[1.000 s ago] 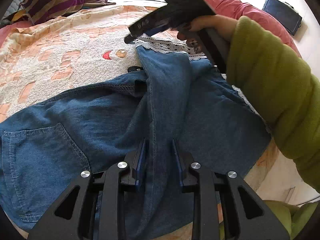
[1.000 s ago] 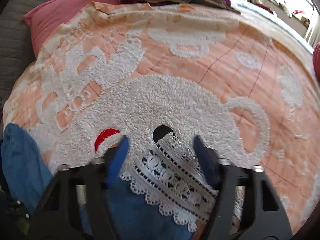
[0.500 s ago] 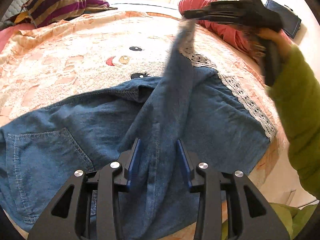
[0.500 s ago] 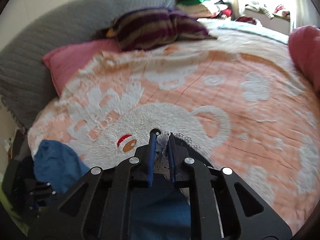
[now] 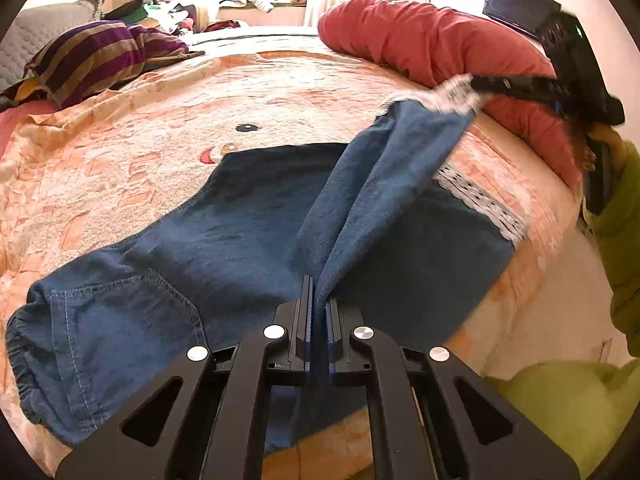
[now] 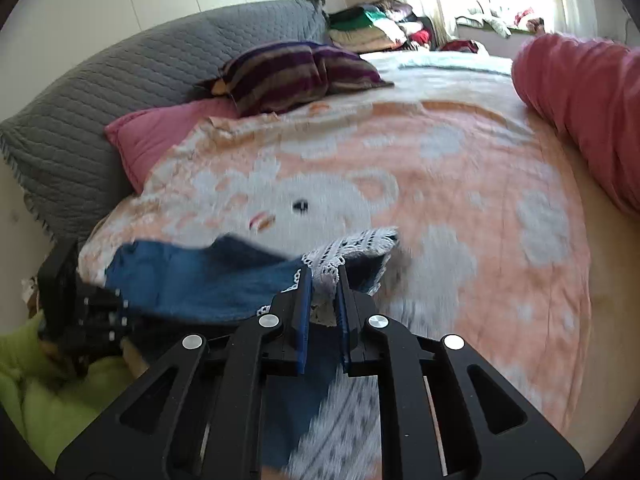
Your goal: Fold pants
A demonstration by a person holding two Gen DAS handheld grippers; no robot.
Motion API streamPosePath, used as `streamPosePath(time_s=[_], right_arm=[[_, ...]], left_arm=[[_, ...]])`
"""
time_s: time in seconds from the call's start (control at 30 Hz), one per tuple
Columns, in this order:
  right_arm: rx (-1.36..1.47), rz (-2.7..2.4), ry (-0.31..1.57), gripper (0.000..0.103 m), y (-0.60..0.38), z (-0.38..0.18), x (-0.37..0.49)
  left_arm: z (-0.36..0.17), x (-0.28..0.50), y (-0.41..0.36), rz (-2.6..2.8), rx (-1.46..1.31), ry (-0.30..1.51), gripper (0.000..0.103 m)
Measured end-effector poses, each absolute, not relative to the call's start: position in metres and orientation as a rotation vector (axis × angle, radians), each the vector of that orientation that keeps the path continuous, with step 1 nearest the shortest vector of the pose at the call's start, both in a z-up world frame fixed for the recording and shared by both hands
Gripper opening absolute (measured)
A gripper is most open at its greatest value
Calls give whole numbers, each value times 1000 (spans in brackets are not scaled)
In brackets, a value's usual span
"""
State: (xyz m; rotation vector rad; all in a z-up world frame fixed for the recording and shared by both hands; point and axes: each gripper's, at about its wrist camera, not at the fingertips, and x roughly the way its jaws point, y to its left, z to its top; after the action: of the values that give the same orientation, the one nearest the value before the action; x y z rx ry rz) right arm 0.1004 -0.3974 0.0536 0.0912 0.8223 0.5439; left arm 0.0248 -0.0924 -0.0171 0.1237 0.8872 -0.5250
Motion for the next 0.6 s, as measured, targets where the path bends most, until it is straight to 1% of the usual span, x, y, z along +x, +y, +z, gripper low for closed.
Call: streamPosePath(time_s=[0.3, 0.57, 0.6], right_arm=[[151, 481, 990, 6, -429, 8, 44], [139, 529, 1039, 6, -434, -4, 28], [136, 538, 1050, 8, -432, -9, 29]], left_arm=[[-20, -2, -107, -604, 218, 883, 4], [-26, -2, -111, -592, 239, 912, 4], [-28, -1, -111, -590, 240, 918, 4]])
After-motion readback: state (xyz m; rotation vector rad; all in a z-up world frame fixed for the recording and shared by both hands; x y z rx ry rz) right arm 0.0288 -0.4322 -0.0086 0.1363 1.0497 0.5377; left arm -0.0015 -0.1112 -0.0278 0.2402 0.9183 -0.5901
